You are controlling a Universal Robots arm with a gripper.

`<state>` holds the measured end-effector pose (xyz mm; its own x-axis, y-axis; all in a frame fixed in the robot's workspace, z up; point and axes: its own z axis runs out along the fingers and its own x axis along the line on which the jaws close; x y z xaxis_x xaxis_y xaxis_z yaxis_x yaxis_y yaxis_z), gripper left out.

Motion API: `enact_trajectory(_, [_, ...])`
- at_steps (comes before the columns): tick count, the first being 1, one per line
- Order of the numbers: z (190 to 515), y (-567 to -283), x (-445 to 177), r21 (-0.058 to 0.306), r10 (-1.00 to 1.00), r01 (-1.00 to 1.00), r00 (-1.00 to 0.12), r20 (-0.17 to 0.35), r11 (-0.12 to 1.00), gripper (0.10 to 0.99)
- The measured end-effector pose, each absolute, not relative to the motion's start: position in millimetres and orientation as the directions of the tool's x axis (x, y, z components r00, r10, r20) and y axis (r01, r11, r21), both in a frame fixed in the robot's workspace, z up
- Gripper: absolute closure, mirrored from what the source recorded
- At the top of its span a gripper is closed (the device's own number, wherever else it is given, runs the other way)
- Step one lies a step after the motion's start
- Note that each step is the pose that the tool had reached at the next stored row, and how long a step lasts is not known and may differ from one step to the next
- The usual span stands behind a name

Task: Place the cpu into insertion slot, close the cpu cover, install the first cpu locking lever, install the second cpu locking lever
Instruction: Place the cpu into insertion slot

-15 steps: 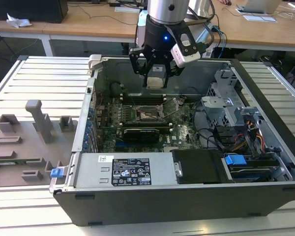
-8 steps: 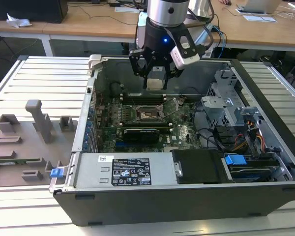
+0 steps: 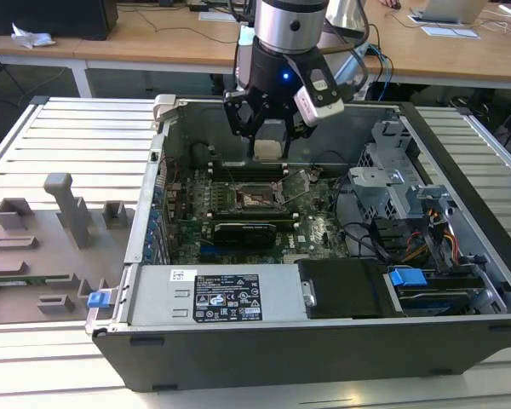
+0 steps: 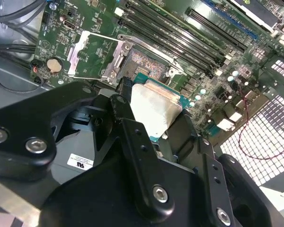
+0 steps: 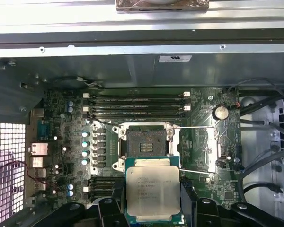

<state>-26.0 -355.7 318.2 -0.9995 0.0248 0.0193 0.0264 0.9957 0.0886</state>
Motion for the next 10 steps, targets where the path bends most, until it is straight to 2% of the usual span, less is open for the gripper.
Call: enact_trajectory(10, [307.2, -355.7, -26.0, 0.089, 0.025, 0.026, -1.000, 0.019, 0.996, 0.541])
